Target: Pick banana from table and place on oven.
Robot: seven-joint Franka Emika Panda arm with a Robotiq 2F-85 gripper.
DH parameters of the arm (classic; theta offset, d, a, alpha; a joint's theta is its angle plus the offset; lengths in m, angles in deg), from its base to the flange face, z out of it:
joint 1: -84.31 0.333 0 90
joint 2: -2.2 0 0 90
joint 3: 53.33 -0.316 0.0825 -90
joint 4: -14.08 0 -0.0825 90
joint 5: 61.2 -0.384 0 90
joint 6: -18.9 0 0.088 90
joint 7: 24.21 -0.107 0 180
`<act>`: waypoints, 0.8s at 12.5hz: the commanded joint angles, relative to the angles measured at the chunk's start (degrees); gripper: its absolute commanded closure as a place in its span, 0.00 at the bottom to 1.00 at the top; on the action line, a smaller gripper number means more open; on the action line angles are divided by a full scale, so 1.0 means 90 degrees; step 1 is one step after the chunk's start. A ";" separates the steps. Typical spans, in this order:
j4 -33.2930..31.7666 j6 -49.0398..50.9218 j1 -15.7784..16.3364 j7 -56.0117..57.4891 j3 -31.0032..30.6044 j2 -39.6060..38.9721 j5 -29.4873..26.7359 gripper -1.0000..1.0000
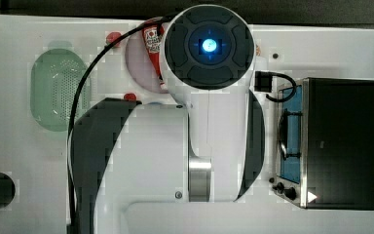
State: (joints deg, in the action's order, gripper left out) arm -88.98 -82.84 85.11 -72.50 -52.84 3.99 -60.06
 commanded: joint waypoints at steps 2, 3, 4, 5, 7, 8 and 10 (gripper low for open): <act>-0.1502 0.1046 -0.0231 -0.0175 0.0079 0.2788 -0.0068 0.10; -0.1537 0.1045 -0.0231 -0.0175 0.0079 0.2785 -0.0068 0.00; -0.1609 0.1043 -0.0232 -0.0175 0.0080 0.2781 -0.0068 0.00; -0.1694 0.0996 -0.0232 -0.0175 0.0081 0.2755 -0.0068 0.00; -0.1936 0.0685 -0.0233 -0.0175 0.0089 0.2614 -0.0068 0.00; -0.2102 0.0428 -0.0235 -0.0175 0.0096 0.2507 -0.0068 0.00; -0.2487 -0.0253 -0.0243 -0.0175 0.0115 0.2207 -0.0067 0.00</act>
State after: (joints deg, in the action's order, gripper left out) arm -105.32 -85.73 83.02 -72.96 -51.94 28.81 -60.81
